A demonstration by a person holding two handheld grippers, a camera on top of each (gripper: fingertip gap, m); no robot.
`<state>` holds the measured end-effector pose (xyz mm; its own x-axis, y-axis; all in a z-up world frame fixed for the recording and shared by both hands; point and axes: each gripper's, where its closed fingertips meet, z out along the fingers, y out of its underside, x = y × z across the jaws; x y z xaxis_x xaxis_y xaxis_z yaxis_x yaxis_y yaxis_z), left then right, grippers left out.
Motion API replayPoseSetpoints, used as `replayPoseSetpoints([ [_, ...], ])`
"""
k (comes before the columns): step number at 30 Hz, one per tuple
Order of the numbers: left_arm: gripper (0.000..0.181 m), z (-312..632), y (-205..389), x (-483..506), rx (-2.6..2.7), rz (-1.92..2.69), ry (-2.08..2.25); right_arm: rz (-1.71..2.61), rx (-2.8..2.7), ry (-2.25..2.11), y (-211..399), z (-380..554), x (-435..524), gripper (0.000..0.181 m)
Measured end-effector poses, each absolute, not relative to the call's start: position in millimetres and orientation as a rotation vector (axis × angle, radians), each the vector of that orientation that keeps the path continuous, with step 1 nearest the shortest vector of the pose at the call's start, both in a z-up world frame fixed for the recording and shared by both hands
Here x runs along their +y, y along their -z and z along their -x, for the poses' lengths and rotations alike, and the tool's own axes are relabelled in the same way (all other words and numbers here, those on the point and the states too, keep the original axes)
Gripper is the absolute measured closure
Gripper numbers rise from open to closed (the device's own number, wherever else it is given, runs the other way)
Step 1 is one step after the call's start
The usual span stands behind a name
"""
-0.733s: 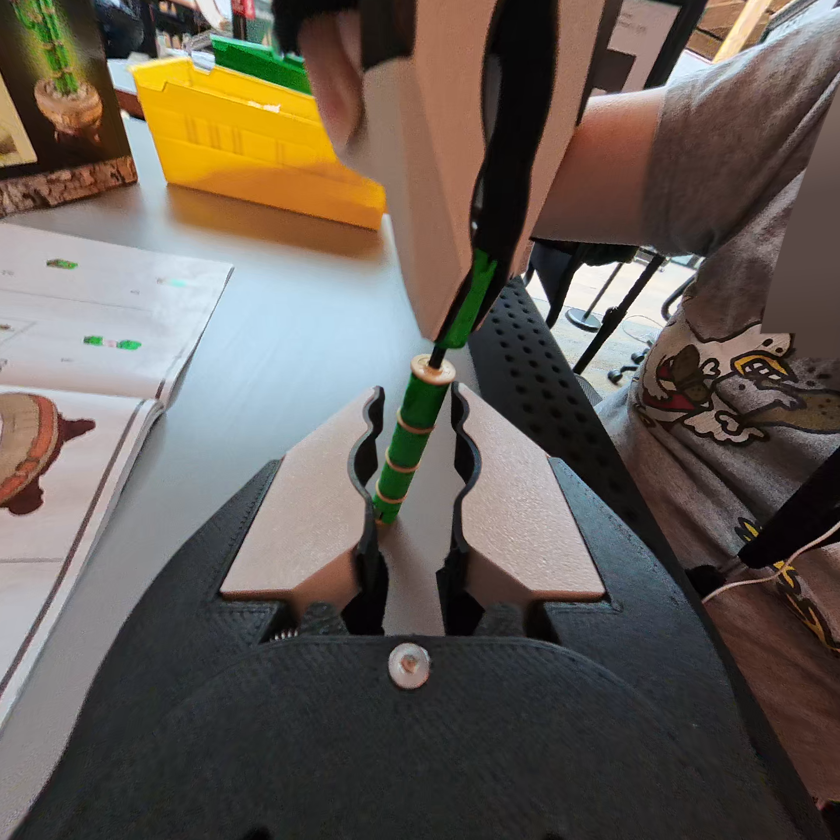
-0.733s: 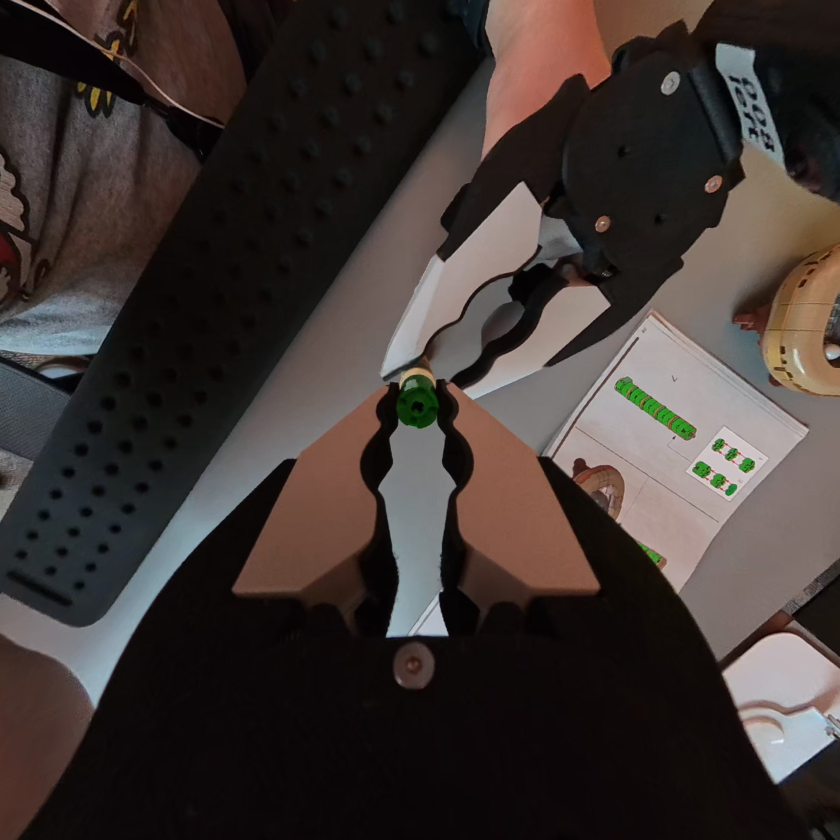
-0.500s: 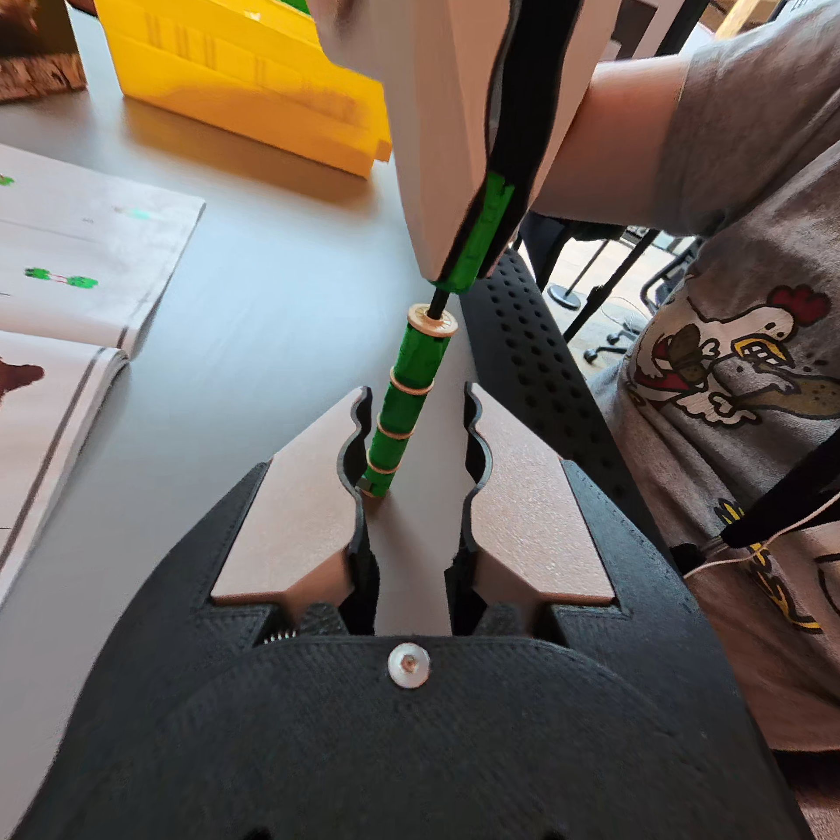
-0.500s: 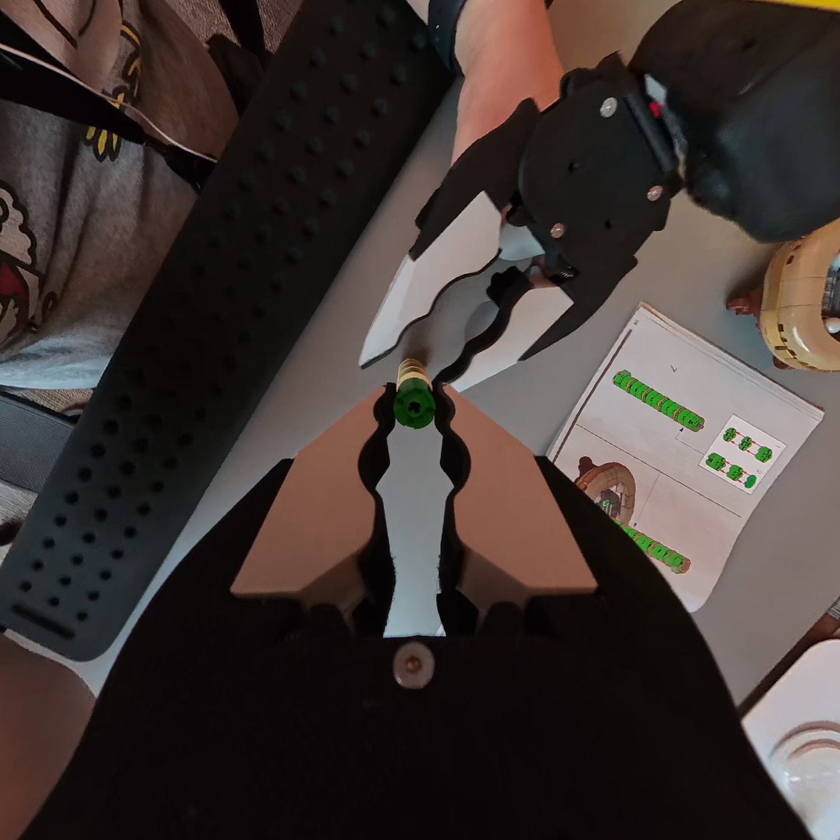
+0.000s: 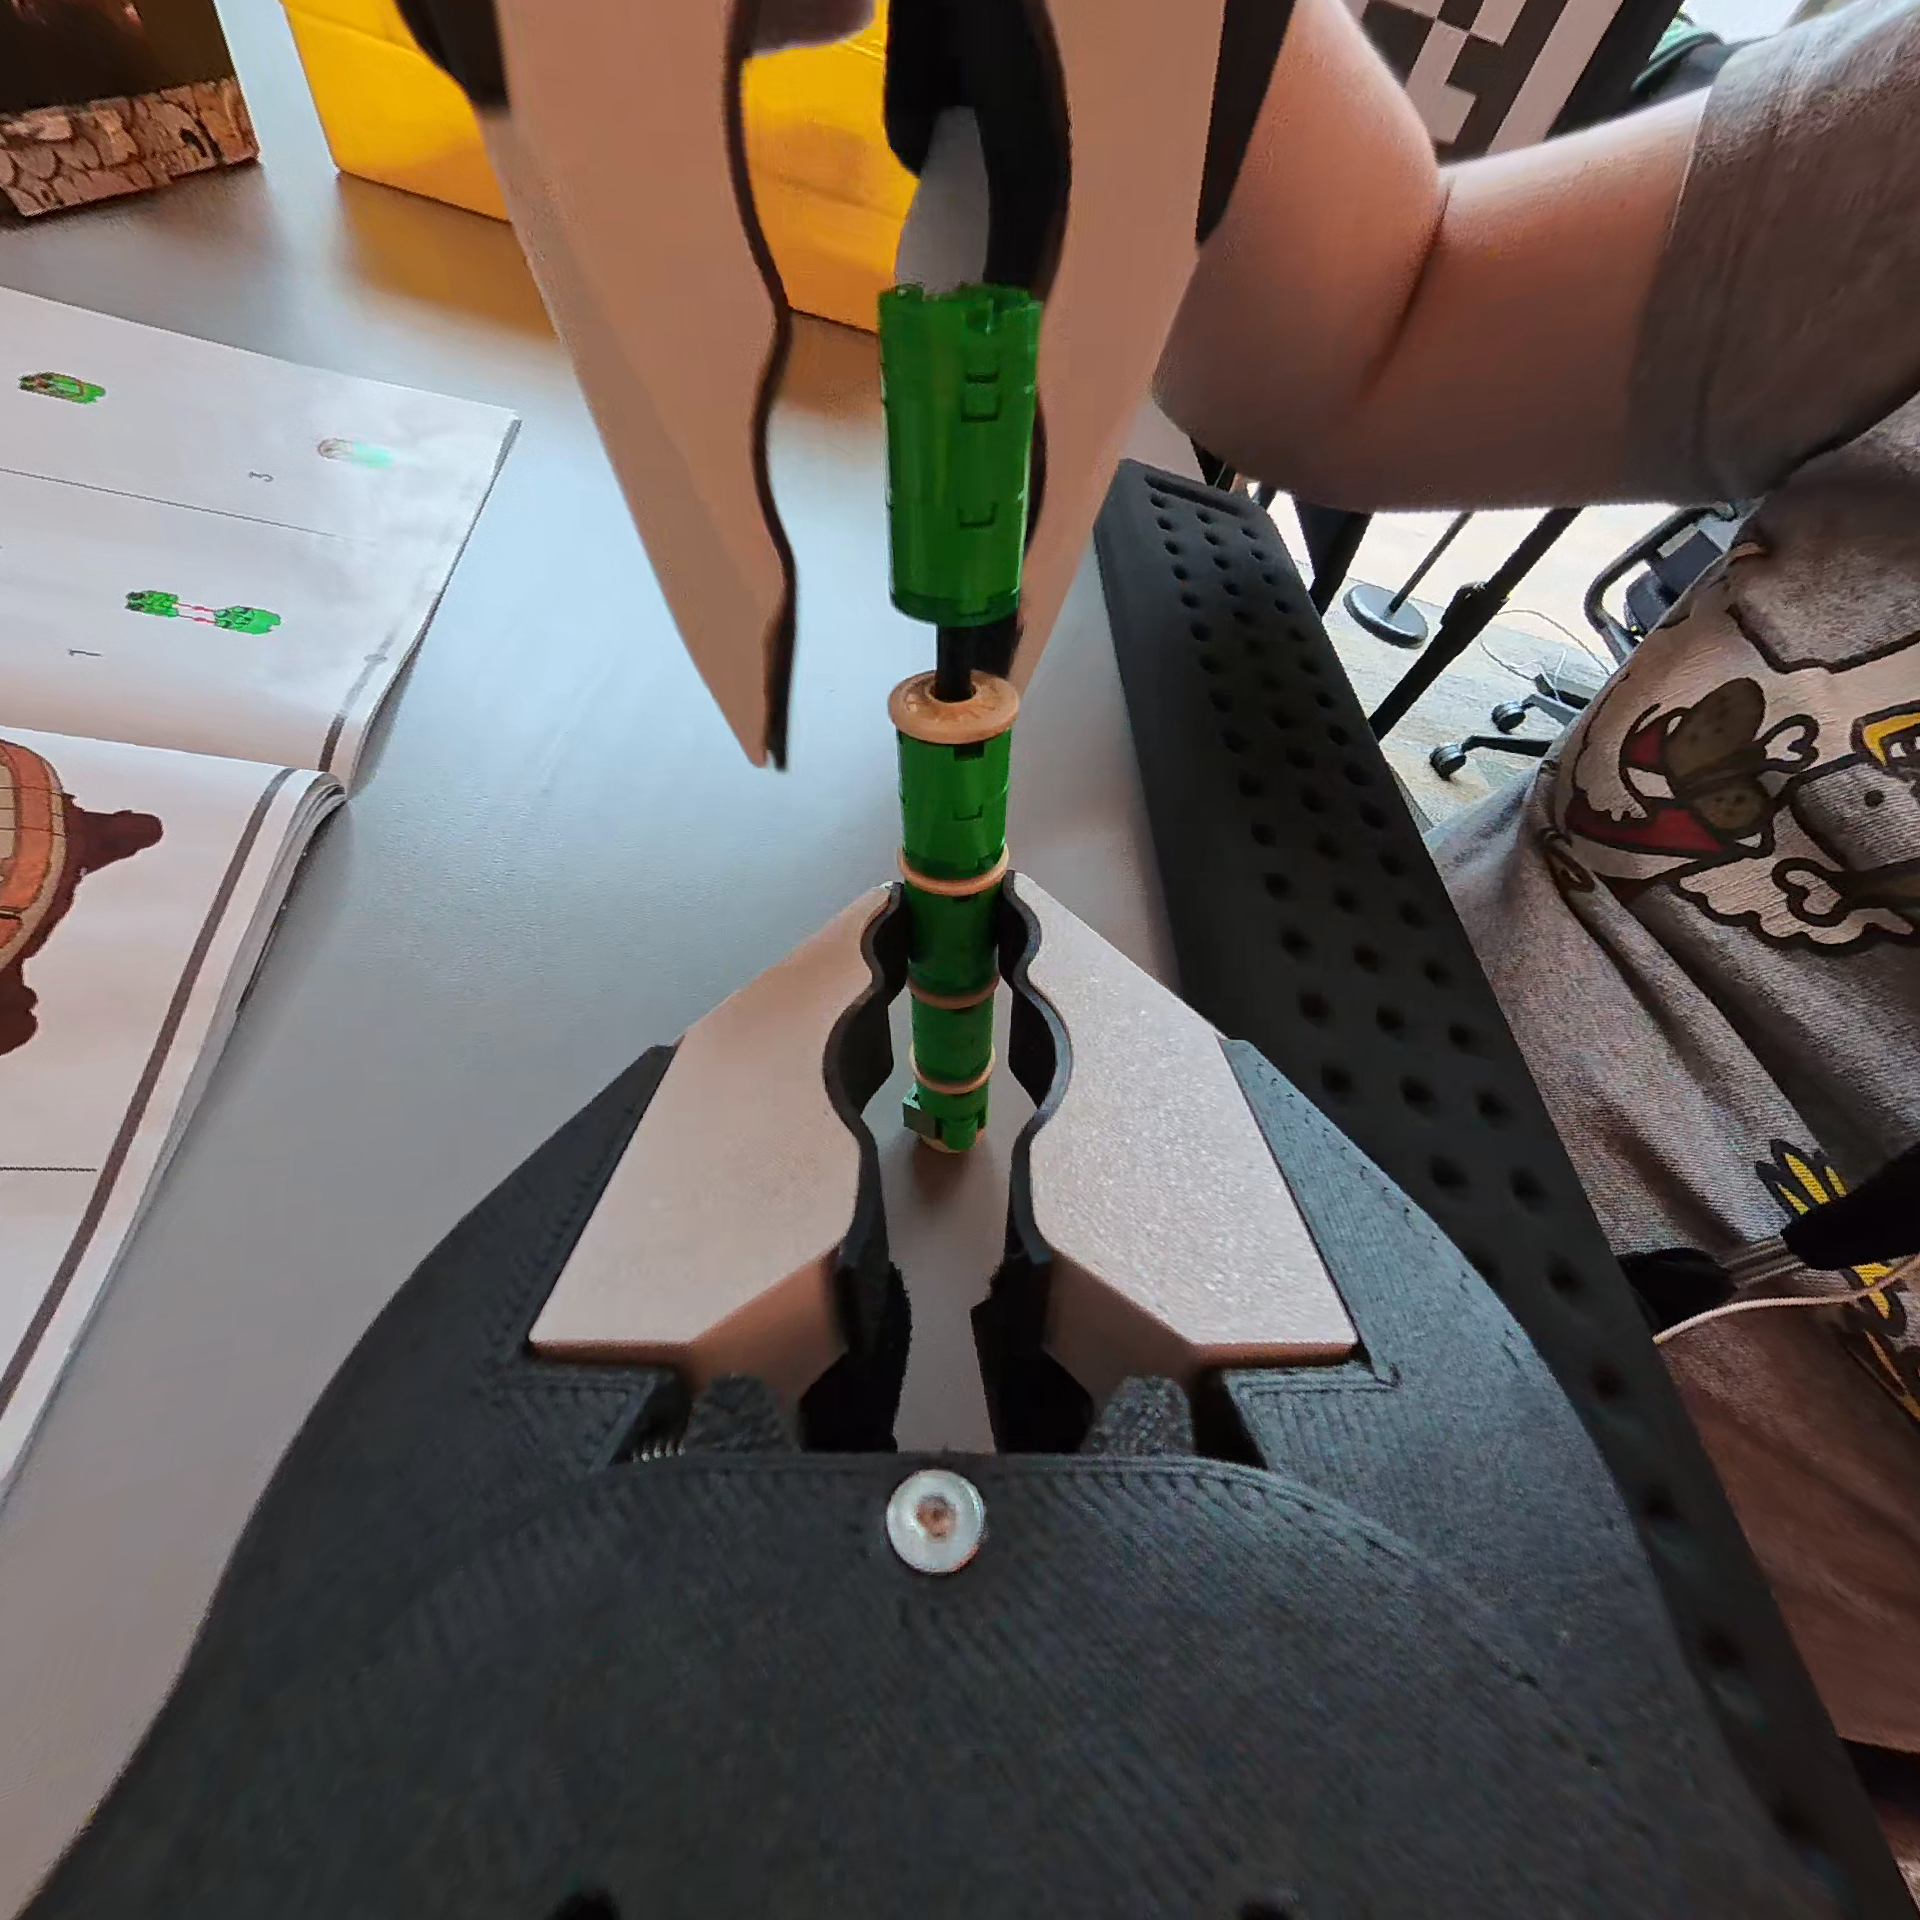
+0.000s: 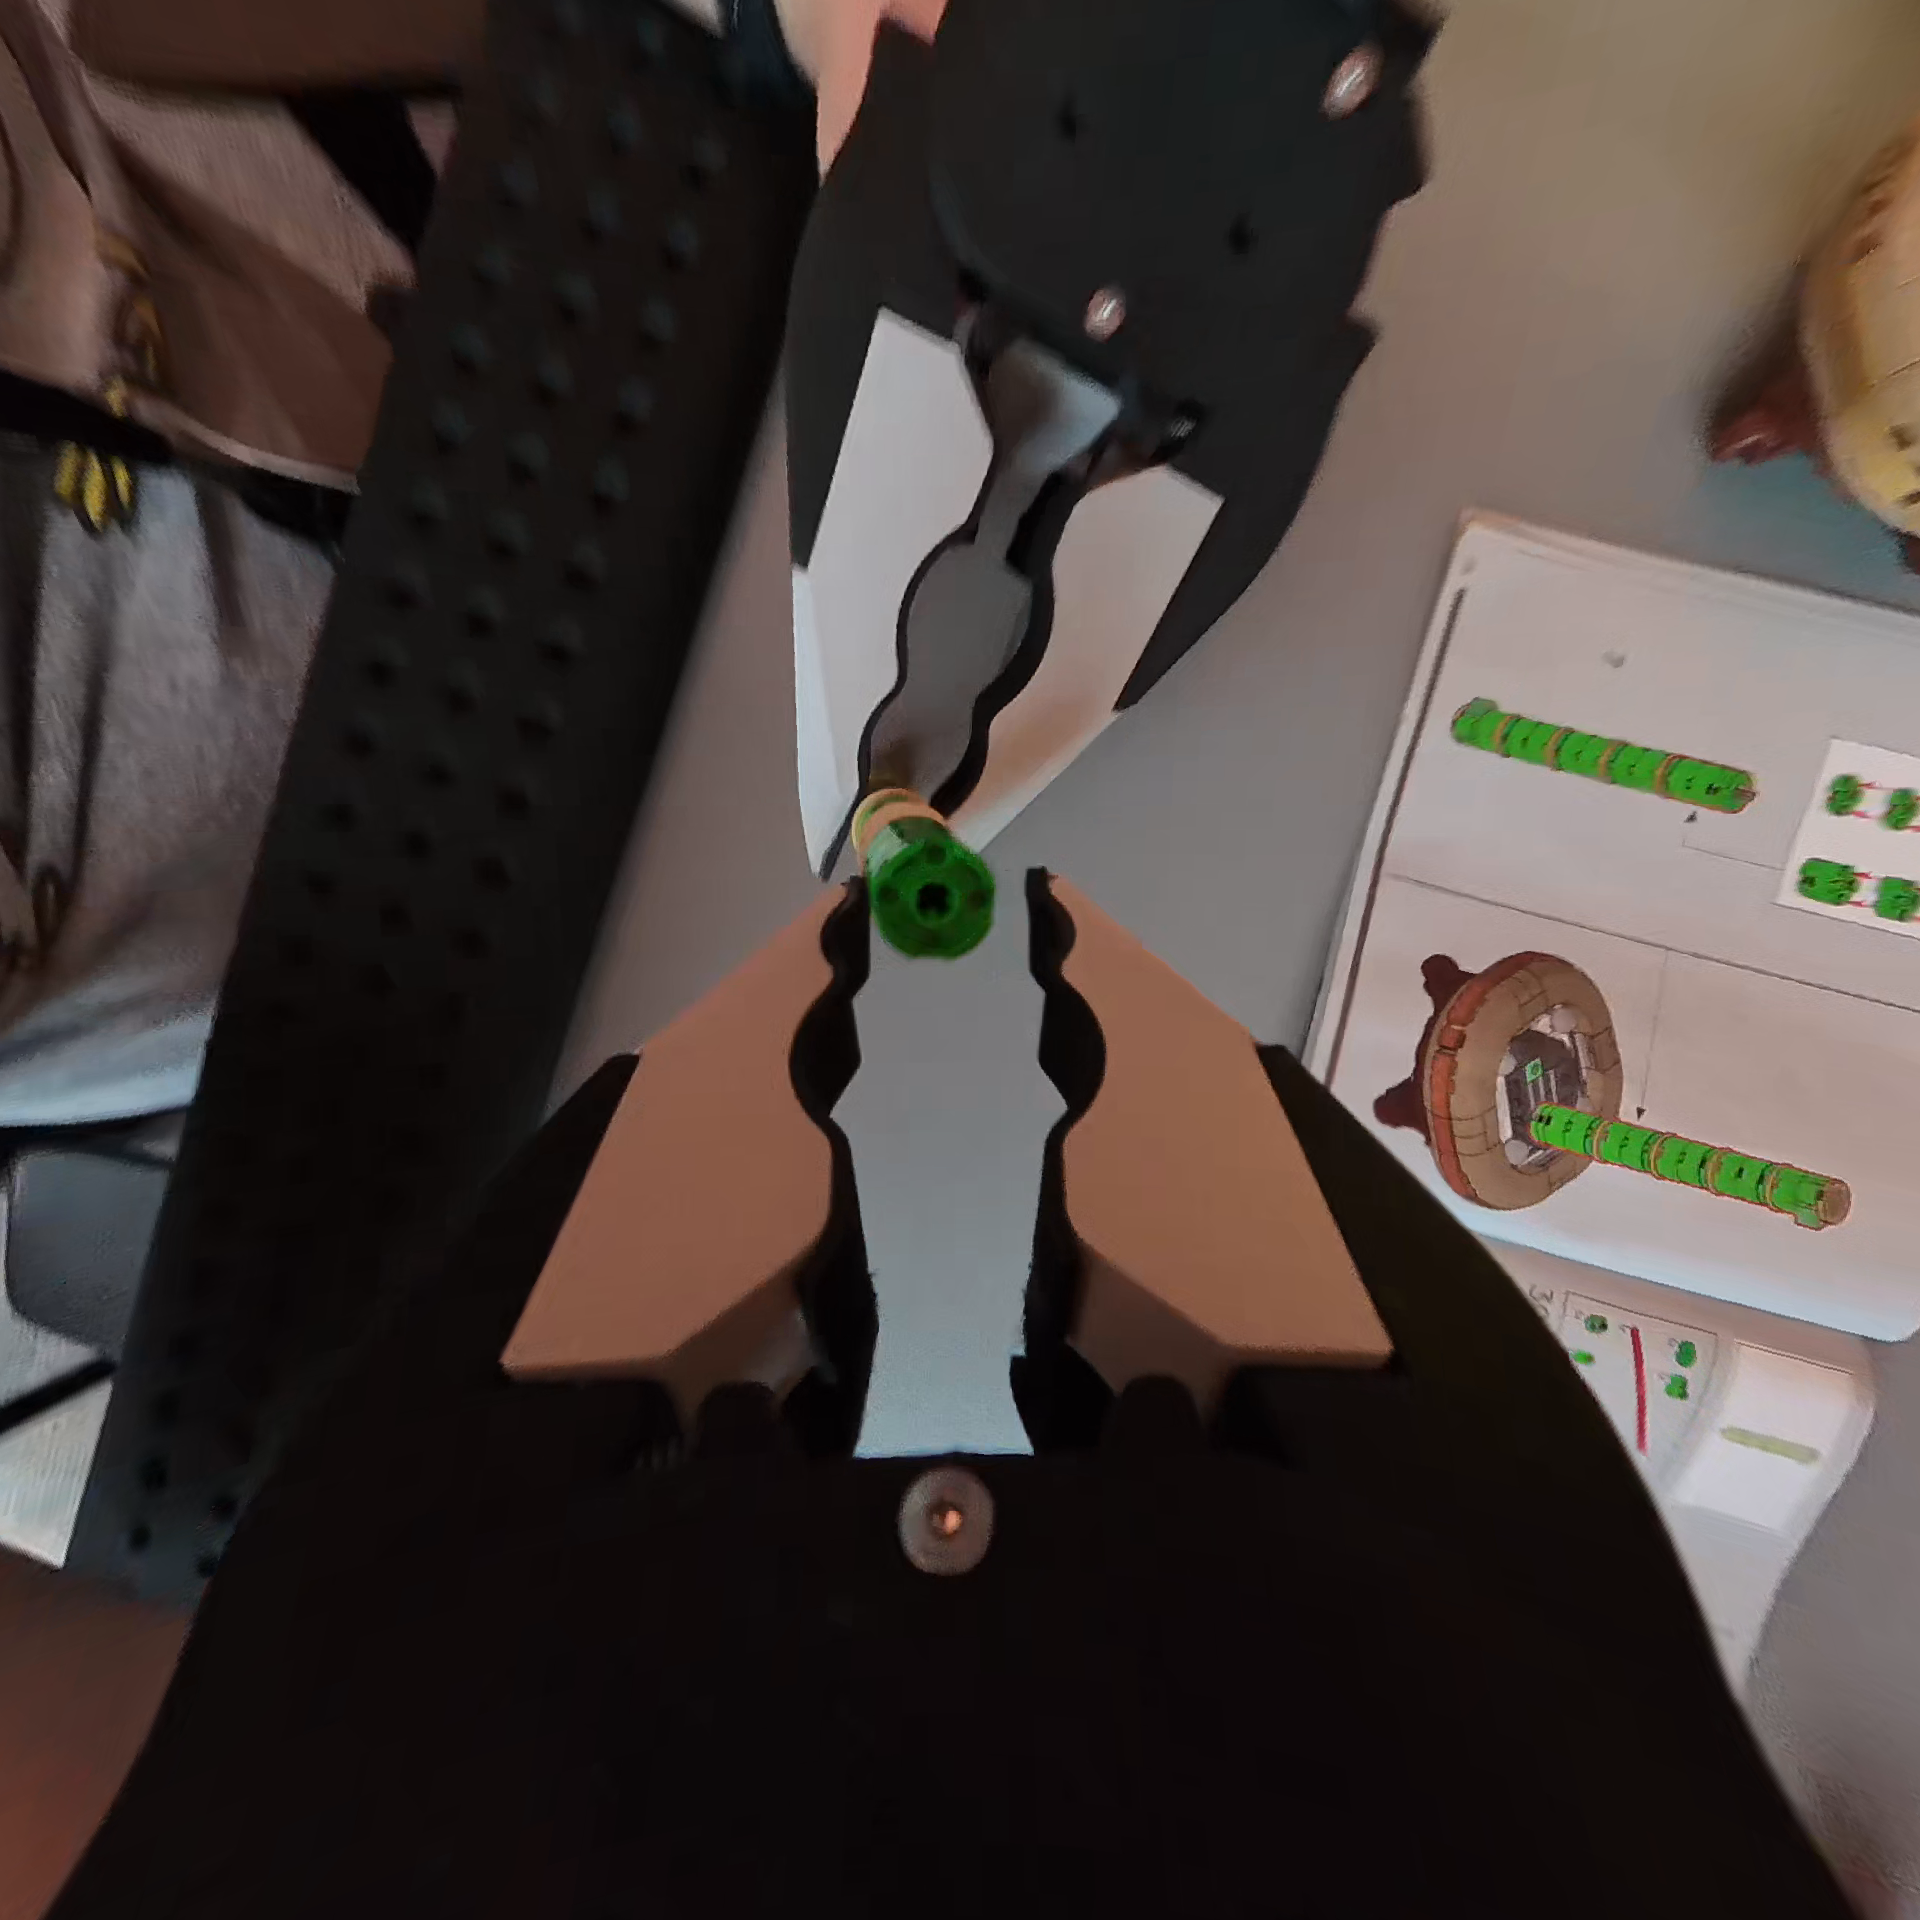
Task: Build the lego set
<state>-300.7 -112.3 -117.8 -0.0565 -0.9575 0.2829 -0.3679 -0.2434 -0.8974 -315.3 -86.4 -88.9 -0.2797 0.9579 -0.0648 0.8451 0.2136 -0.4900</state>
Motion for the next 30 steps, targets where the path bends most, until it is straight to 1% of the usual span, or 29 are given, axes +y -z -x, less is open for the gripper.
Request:
replayPoseSetpoints([
  [1,0.166,301,118,-112,1.42,1.644,1.304,1.697,-2.176,-0.702,82,317,-85,0.149],
  [5,0.166,303,111,-107,1.354,1.646,1.335,1.632,-1.921,-0.906,54,316,-78,0.131],
  [7,0.166,306,103,-102,1.298,1.63,1.36,1.549,-1.729,-1.125,33,318,-78,0.118],
  [8,0.166,307,99,-99,1.268,1.619,1.379,1.508,-1.599,-1.25,21,320,-76,0.116],
  [9,0.166,307,96,-97,1.238,1.615,1.405,1.474,-1.456,-1.374,10,320,-72,0.117],
  [12,0.166,307,86,-97,1.172,1.61,1.537,1.363,-1.028,-1.698,-20,314,-54,0.128],
  [13,0.166,307,83,-98,1.148,1.608,1.587,1.366,-0.916,-1.741,-21,315,-46,0.132],
  [15,0.167,307,77,-98,1.095,1.619,1.69,1.441,-0.89,-1.777,-8,322,-47,0.142],
  [17,0.167,307,73,-99,1.043,1.642,1.793,1.493,-0.832,-1.772,0,331,-46,0.148],
  [19,0.167,308,73,-98,1.011,1.665,1.823,1.571,-0.742,-1.772,10,339,-39,0.15],
  [23,0.167,308,78,-100,1.003,1.714,1.859,1.672,-0.664,-1.819,25,346,-33,0.141],
  [27,0.167,308,86,-101,0.975,1.793,1.905,1.733,-0.636,-1.85,36,343,-28,0.143],
  [28,0.167,308,88,-101,0.971,1.811,1.913,1.744,-0.625,-1.861,38,342,-27,0.148],
  [30,0.167,308,91,-100,0.958,1.837,1.932,1.753,-0.627,-1.913,43,341,-29,0.167],
])
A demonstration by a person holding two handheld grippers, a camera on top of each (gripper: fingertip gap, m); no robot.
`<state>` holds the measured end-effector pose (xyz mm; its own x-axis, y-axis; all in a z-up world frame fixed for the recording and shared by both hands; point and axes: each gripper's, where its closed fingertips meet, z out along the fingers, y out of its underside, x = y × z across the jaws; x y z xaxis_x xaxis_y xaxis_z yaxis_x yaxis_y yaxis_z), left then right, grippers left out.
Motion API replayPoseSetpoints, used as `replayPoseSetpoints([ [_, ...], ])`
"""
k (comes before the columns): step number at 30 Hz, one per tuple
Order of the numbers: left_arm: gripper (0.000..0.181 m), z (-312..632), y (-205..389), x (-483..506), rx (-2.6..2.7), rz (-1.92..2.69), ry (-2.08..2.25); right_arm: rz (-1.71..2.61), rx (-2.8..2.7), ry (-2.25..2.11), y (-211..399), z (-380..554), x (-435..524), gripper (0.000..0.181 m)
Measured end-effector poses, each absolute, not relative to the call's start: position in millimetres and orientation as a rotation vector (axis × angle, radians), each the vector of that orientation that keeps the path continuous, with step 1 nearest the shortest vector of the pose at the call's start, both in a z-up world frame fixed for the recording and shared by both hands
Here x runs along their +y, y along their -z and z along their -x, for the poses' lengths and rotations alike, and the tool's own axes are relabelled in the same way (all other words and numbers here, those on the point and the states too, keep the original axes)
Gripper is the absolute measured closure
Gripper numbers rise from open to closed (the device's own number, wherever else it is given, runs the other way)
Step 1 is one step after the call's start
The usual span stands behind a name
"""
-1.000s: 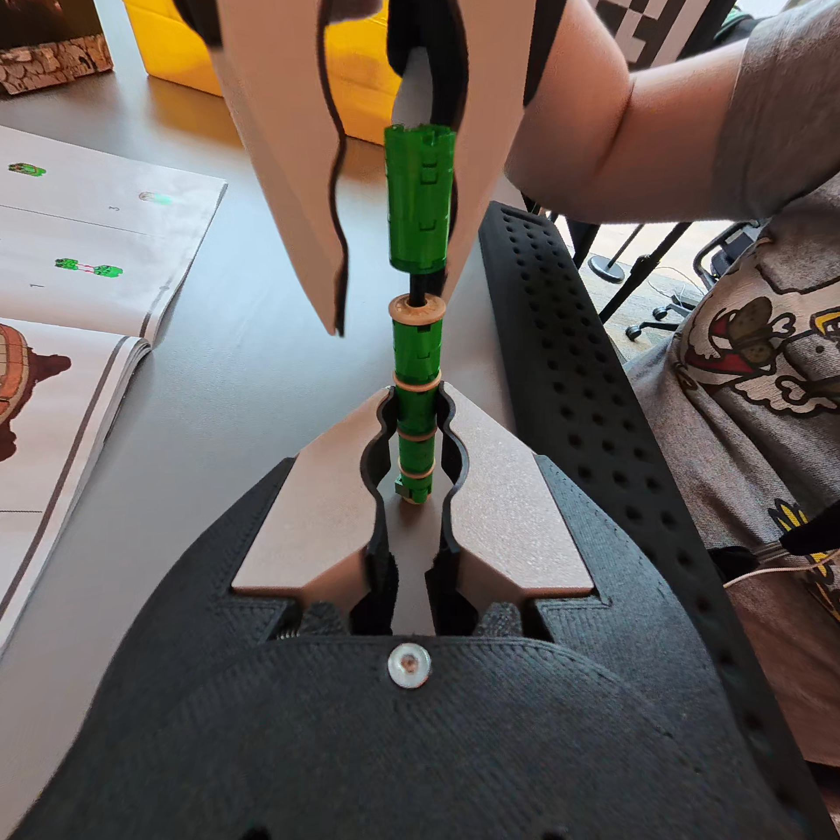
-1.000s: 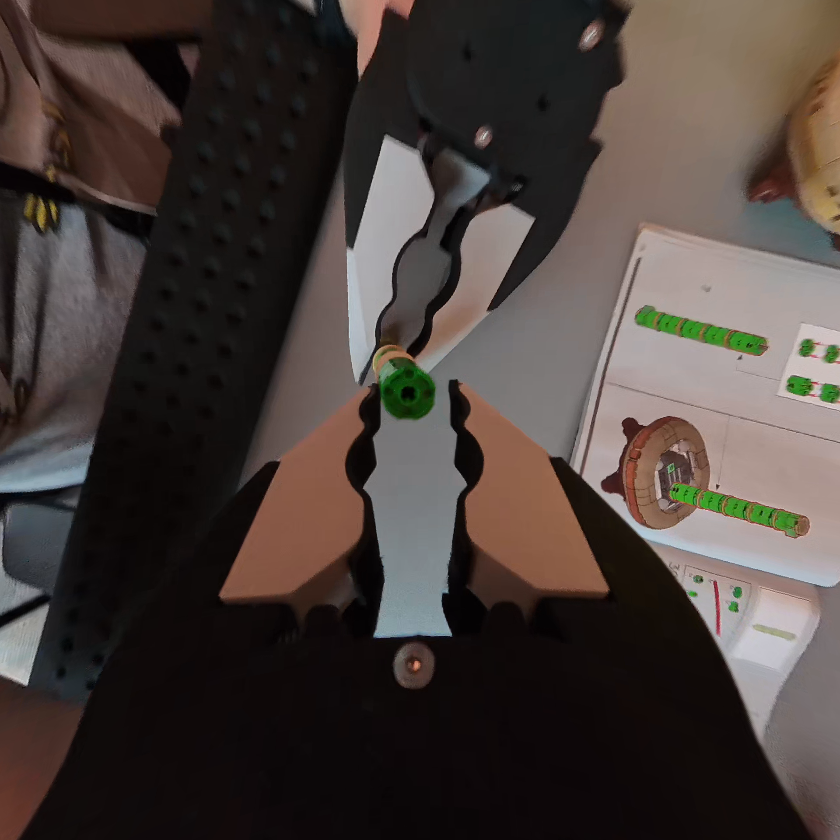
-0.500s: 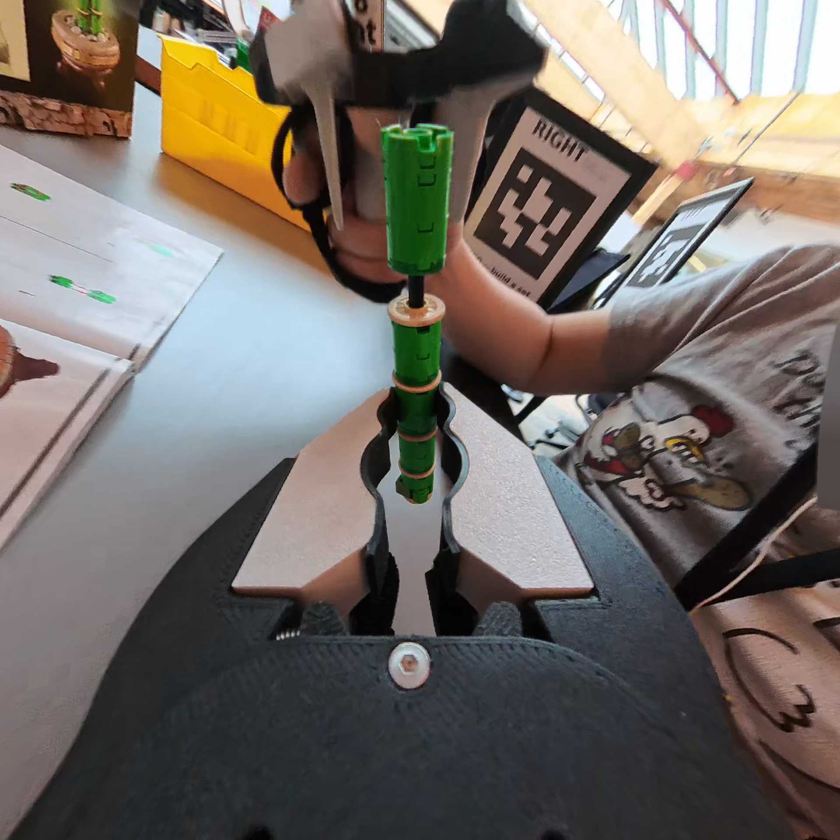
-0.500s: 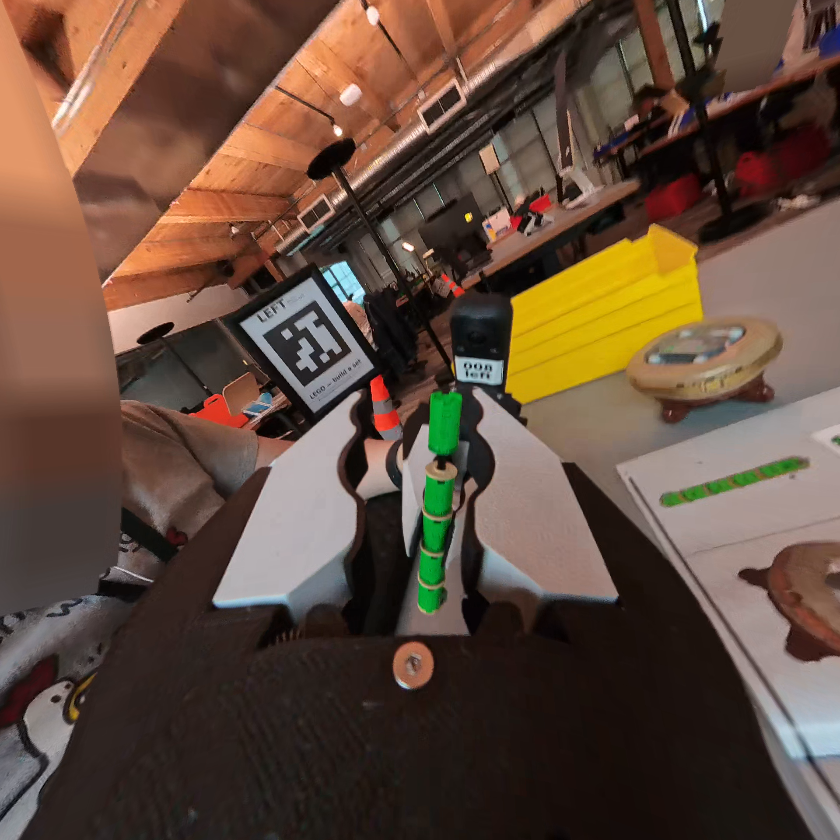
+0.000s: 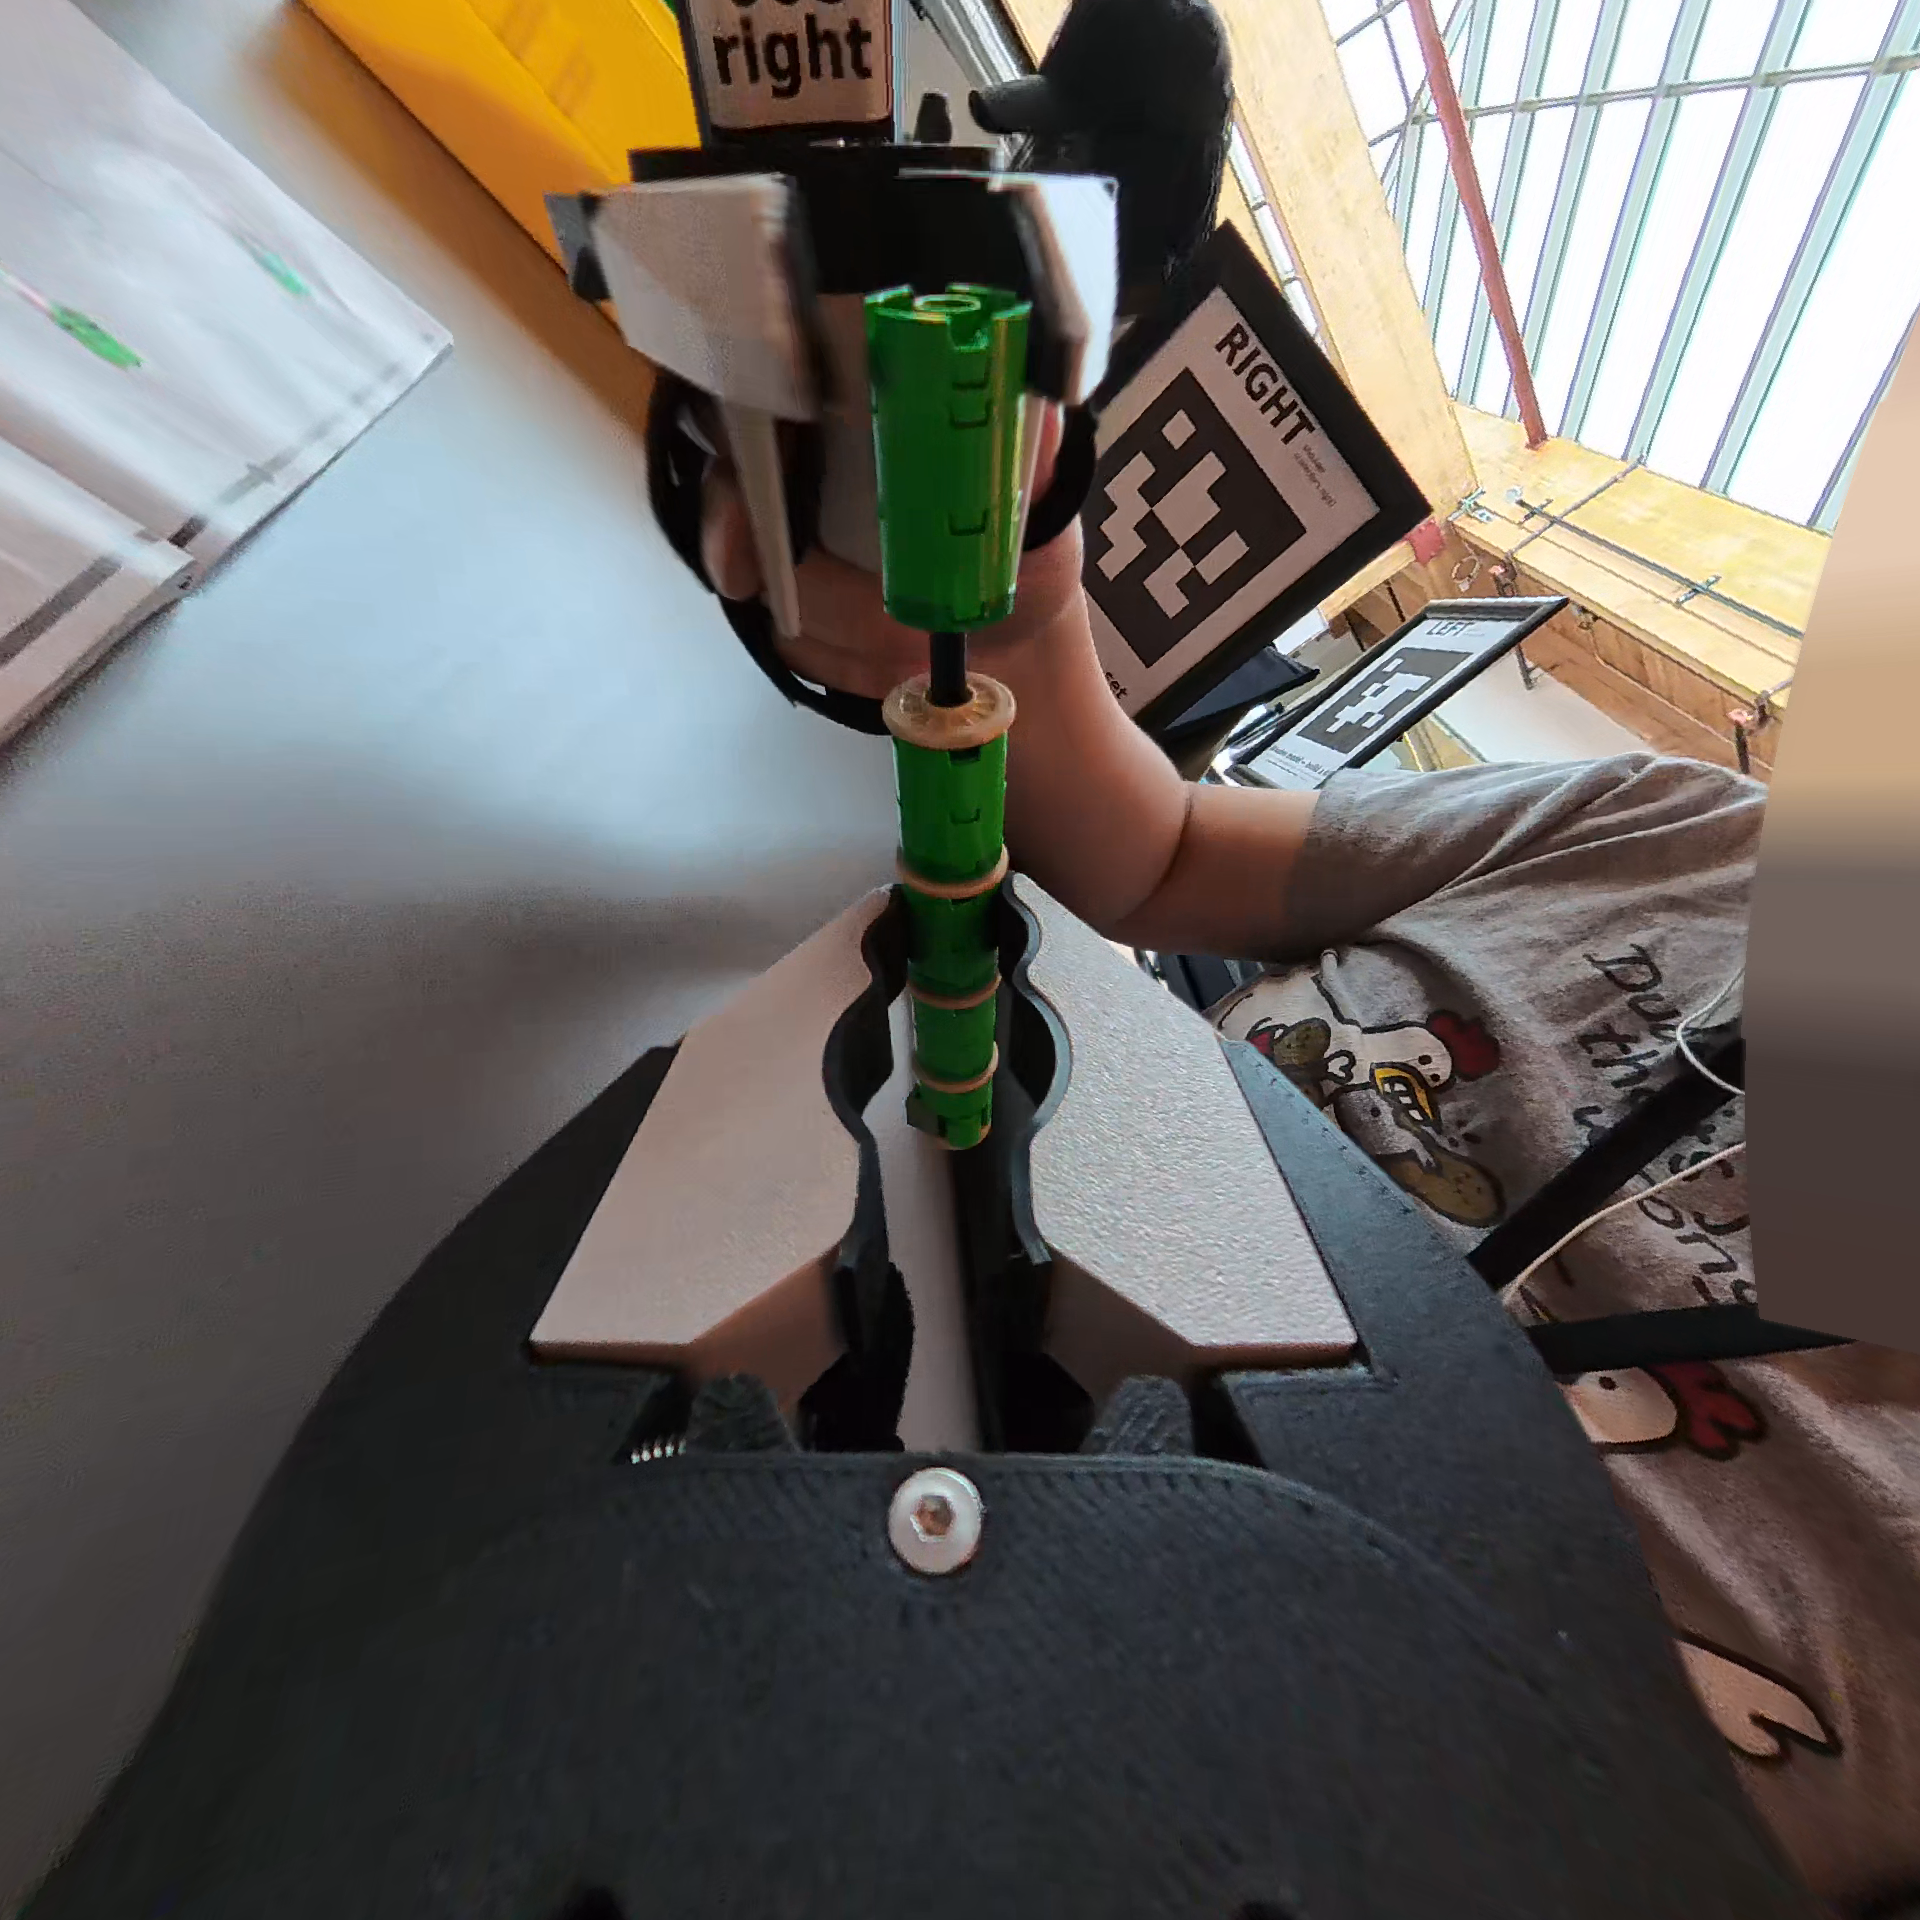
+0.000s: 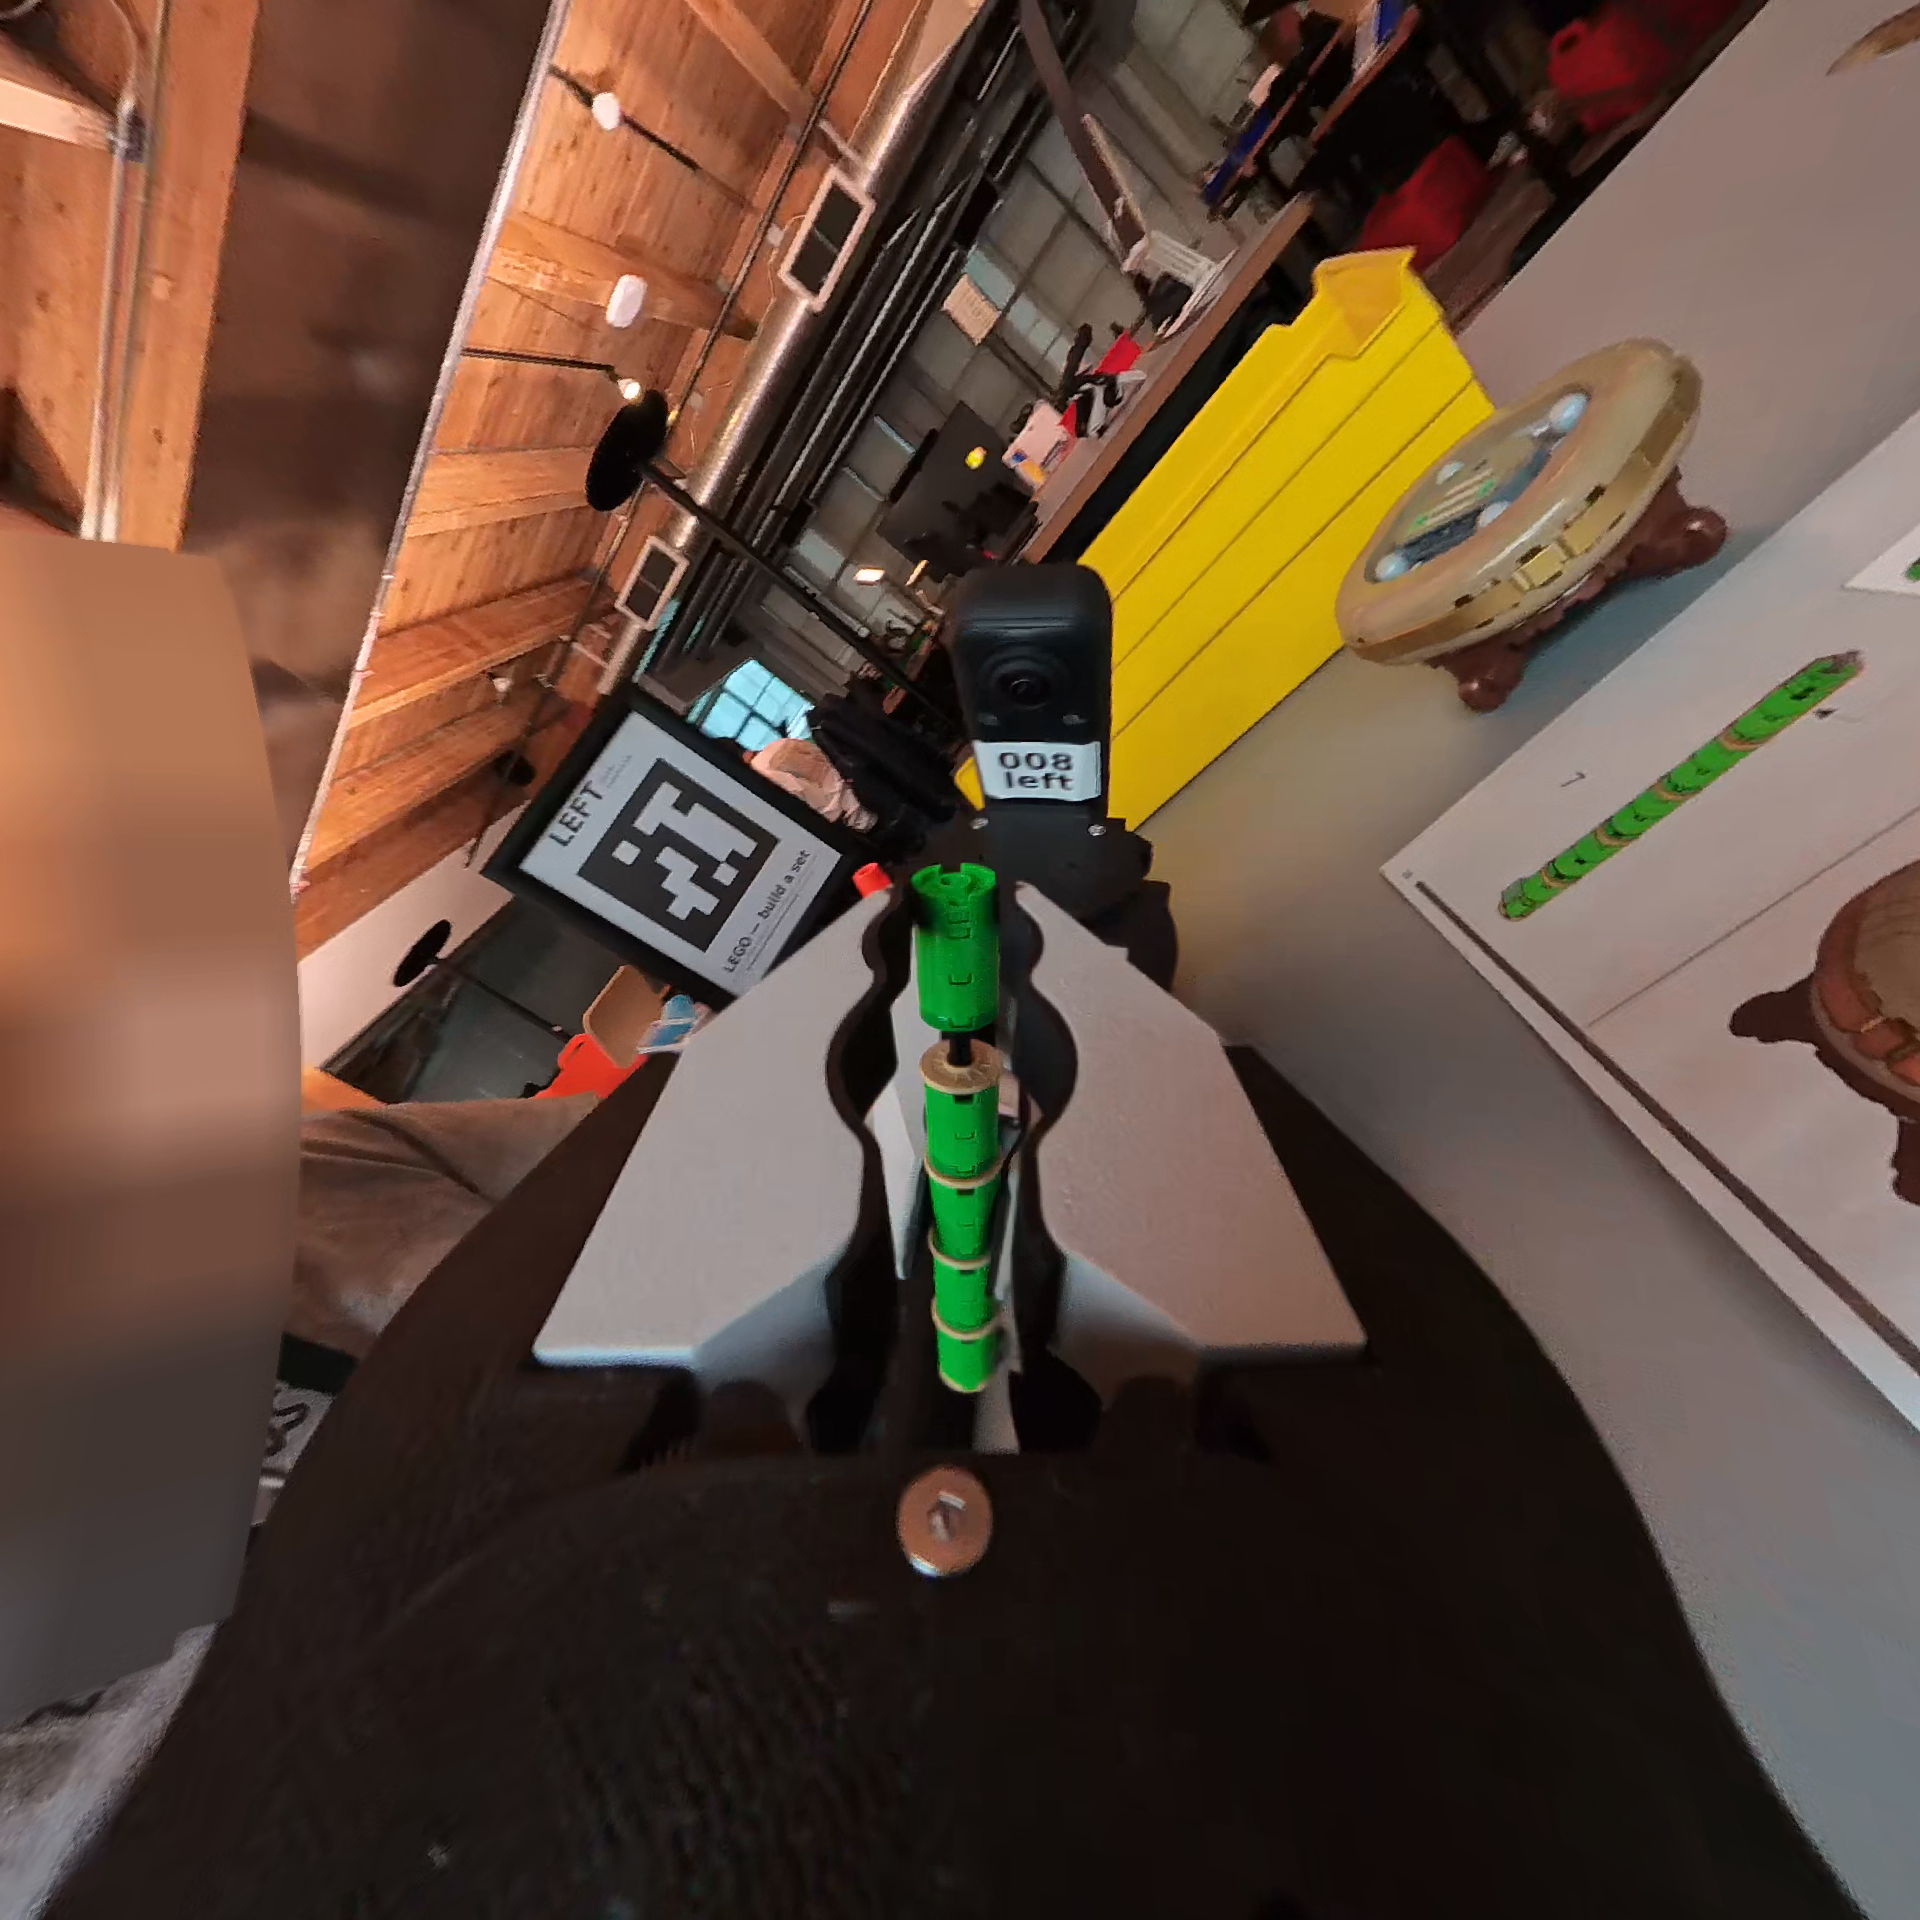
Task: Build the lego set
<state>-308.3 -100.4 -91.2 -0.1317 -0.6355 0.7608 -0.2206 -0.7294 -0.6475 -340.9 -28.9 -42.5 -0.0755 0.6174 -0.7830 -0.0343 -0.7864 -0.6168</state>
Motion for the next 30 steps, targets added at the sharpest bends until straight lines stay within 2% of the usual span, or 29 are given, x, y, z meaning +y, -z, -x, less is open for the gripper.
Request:
replayPoseSetpoints([
  [3,0.167,308,96,-99,0.941,1.876,1.95,1.777,-0.61,-1.953,50,339,-26,0.165],
  [5,0.167,309,99,-96,0.915,1.902,1.958,1.809,-0.602,-1.963,57,340,-25,0.151],
  [6,0.167,310,101,-95,0.903,1.917,1.965,1.809,-0.62,-1.975,57,340,-26,0.166],
  [7,0.167,311,101,-95,0.896,1.918,1.98,1.814,-0.628,-1.948,59,339,-25,0.167],
  [11,0.166,311,100,-93,0.869,1.921,2.001,1.792,-0.641,-1.911,59,340,-22,0.167],
  [13,0.167,311,101,-95,0.876,1.935,2.011,1.784,-0.615,-1.942,58,342,-22,0.161],
  [14,0.166,311,102,-97,0.885,1.941,2.017,1.788,-0.622,-1.951,58,342,-24,0.167],
  [19,0.165,310,99,-93,0.827,1.911,2.046,1.763,-0.599,-1.936,53,338,-18,0.167],
  [22,0.154,313,92,-88,0.76,1.861,2.115,1.746,-0.544,-1.931,50,331,-11,0.167],
  [30,0.14,313,93,-88,0.753,1.869,2.093,1.745,-0.549,-1.932,54,332,-13,0.167],
])
